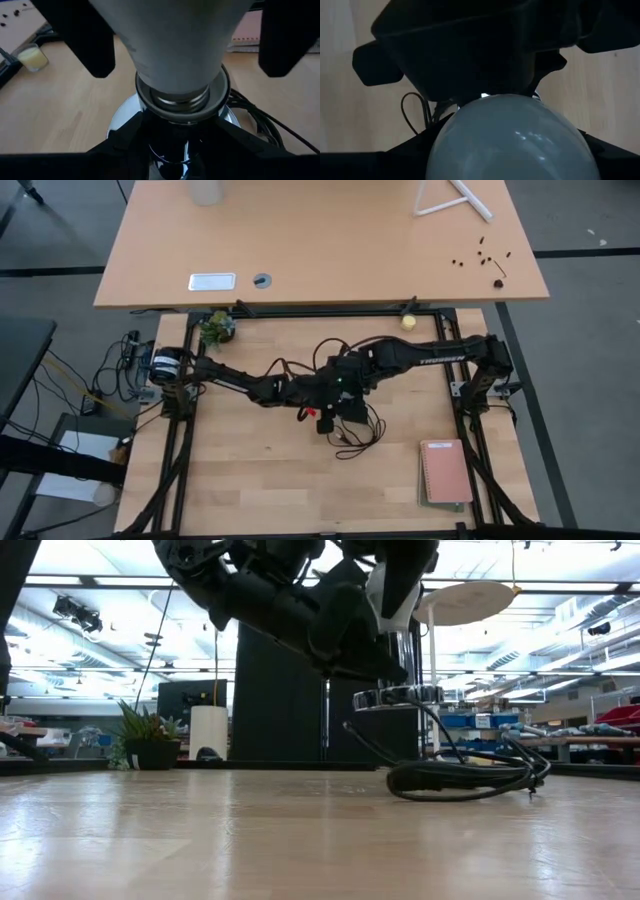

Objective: Screw lightbulb
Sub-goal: Insert the lightbulb into the lamp

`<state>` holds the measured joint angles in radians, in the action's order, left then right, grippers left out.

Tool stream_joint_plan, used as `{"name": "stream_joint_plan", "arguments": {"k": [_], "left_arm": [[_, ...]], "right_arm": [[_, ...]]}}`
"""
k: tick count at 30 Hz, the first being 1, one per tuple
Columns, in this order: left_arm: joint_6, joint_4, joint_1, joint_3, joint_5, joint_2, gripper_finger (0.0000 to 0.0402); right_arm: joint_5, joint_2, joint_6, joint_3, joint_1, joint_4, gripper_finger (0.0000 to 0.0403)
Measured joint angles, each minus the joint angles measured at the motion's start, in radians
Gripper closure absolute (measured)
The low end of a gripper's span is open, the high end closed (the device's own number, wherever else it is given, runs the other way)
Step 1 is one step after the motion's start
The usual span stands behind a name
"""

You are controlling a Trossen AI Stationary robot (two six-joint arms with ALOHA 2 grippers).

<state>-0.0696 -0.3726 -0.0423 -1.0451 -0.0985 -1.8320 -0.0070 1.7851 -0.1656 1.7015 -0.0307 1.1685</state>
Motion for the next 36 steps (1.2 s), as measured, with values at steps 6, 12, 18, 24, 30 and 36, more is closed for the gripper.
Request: {"name": "stream_joint_plan", "arguments": {"k": [6,12,18,24,30,36], "left_arm": [[0.023,0.020,0.019,0.000,0.018,0.000,0.0218],[0.030,0.037,0.018,0.003,0.044,-0.006,0.0218],[0.041,0.043,0.020,0.005,0.051,-0.008,0.0218],[0.040,0.023,0.023,0.005,0.048,-0.007,0.0218],[0.034,0.020,0.024,0.005,0.047,-0.004,0.0218],[0.027,0.026,0.023,0.005,0.041,-0.004,0.0218]], "right_arm": [[0.003,0.000,0.037,-0.005,0.014,-0.017,0.0132],[0.014,0.036,0.056,-0.002,0.008,-0.032,0.0118],[0.015,0.048,0.081,0.005,0.007,-0.017,0.0096],[0.016,0.048,0.091,0.017,0.008,-0.021,0.0094],[0.015,0.045,0.097,0.017,0.007,-0.037,0.0092],[0.015,0.045,0.164,0.017,-0.006,-0.032,0.0091]]}}
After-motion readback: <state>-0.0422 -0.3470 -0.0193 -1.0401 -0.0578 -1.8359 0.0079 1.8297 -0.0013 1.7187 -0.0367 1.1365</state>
